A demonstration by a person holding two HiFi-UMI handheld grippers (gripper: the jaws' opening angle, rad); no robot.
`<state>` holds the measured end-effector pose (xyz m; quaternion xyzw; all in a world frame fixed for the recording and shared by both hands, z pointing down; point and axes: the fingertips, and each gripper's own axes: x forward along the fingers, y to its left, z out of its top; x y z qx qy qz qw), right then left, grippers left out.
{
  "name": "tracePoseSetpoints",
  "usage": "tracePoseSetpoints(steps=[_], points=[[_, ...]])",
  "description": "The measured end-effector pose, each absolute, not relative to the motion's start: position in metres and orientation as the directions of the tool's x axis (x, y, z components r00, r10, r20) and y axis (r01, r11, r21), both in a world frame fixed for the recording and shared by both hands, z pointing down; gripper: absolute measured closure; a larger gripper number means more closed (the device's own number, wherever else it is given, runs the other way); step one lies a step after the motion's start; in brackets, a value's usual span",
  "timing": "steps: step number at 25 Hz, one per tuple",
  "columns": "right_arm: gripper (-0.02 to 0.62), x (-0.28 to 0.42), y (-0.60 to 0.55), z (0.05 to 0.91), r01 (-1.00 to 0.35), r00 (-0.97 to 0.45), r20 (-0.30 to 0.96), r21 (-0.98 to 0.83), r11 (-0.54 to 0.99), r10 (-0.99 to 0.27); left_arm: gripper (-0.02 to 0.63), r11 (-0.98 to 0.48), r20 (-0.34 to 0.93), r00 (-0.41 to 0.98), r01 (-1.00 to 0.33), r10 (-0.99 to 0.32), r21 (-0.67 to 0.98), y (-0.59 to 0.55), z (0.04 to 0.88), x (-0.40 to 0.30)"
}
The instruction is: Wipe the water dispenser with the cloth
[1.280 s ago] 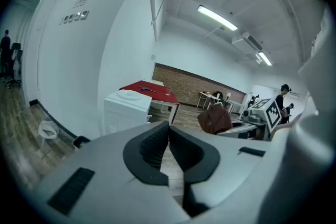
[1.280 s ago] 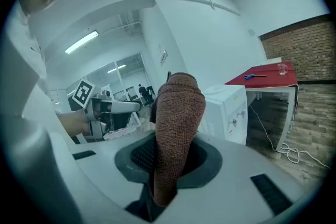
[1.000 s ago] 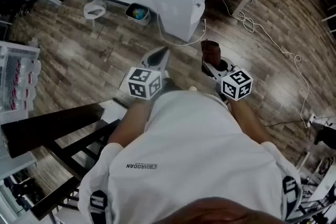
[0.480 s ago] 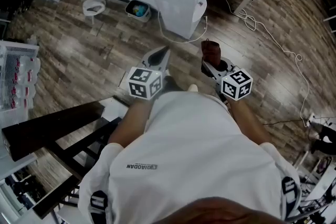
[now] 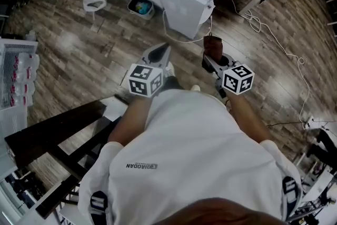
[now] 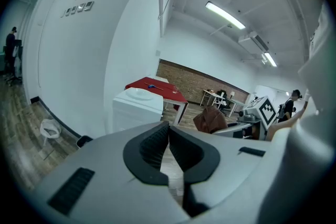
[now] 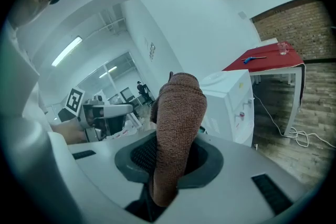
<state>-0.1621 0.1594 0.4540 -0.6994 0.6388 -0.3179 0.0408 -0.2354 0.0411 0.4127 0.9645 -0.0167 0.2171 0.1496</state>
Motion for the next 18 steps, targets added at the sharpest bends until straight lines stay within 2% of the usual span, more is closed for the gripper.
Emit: tracePoseSetpoints(steps=[10, 18], points=[[0.526, -0.111, 0.027, 0.436, -0.849, -0.020, 0.365, -0.498, -0.177, -0.931, 0.604, -0.959, 0.398, 0.917, -0.087, 0.029, 0.270, -0.057, 0.406, -0.201], [0.526, -0.074, -0.096, 0.445, -0.843, 0.023, 0.373, -0.492, -0.219, -0.927, 0.606, -0.962, 0.410, 0.910, -0.054, 0.063, 0.268, -0.114, 0.414, -0.206]])
